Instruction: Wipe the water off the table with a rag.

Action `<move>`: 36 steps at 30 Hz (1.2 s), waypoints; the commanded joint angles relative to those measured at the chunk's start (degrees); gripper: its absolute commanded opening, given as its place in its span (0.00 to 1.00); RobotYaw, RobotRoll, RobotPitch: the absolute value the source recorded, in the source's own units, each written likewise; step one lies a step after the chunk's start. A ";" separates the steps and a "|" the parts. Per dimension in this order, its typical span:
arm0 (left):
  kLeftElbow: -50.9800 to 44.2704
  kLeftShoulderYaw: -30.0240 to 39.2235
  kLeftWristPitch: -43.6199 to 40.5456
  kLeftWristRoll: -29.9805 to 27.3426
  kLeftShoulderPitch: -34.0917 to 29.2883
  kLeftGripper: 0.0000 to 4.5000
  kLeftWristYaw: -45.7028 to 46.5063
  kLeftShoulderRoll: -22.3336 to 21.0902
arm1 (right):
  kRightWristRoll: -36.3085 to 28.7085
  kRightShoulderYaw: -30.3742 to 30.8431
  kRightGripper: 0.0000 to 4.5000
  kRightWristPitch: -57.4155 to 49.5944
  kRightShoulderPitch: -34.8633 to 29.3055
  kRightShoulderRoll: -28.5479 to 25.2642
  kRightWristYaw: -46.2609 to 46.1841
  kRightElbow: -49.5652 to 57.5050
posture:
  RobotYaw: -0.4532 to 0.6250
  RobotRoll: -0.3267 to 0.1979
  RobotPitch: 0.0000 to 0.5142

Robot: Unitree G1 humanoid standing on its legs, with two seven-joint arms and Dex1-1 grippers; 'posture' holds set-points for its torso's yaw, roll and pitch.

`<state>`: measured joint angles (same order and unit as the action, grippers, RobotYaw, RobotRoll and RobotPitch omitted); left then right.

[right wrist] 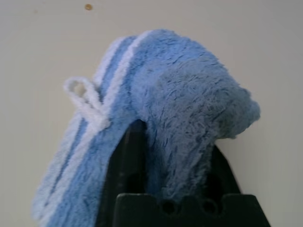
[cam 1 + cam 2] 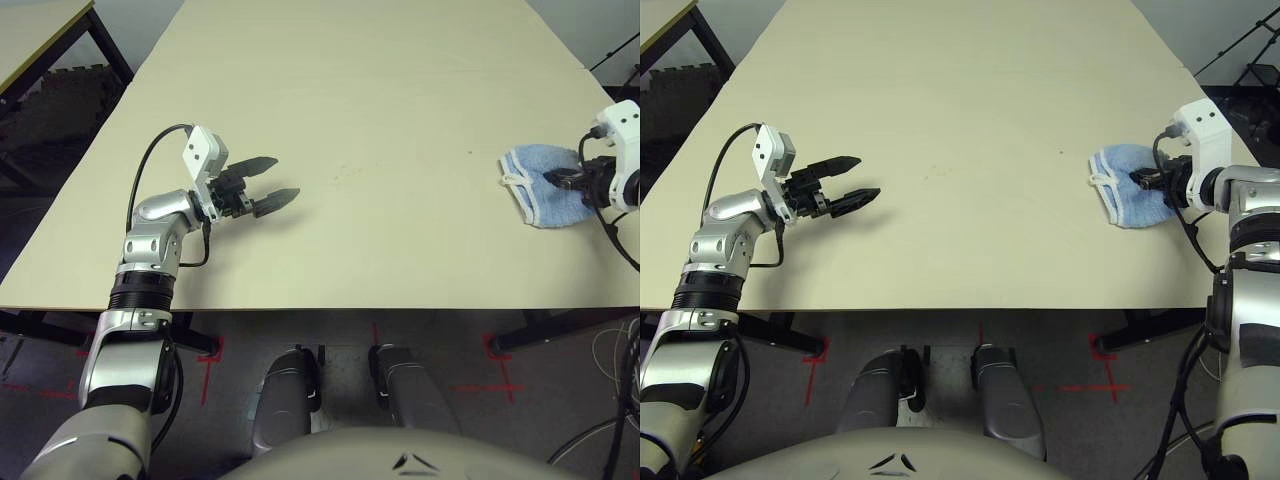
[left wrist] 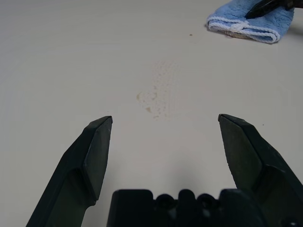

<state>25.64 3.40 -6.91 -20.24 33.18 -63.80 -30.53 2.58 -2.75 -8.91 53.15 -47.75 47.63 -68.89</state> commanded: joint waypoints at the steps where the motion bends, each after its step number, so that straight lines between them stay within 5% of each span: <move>1: -1.07 -0.20 -0.68 0.33 -0.47 1.00 -0.46 -0.67 | 2.21 1.19 0.64 3.34 -0.84 -0.59 -3.00 -0.76 | 0.27 0.62 0.27; 5: -1.38 -0.24 -0.85 0.29 -0.64 1.00 -0.34 -0.46 | 3.71 1.72 0.99 4.65 -0.87 -1.96 -4.74 -0.66 | 0.26 0.62 0.27; 16: 1.13 1.84 1.63 1.12 1.10 1.00 5.38 1.05 | 0.22 -2.87 0.99 5.87 -0.43 -4.85 -8.45 0.38 | 0.26 0.62 0.28; 22: 5.97 6.18 5.74 3.54 3.54 1.00 19.24 1.78 | -9.97 -12.77 0.99 9.22 -0.86 -0.41 -6.98 2.20 | 0.28 0.62 0.31; 36: 4.32 16.20 9.13 4.98 -0.97 1.00 42.93 1.50 | -17.50 -19.94 0.99 17.77 -3.63 7.91 -10.33 4.01 | 0.37 0.62 0.39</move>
<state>29.97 18.58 1.27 -16.27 33.02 -22.96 -28.67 -13.75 -21.24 7.42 50.57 -40.19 38.54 -65.45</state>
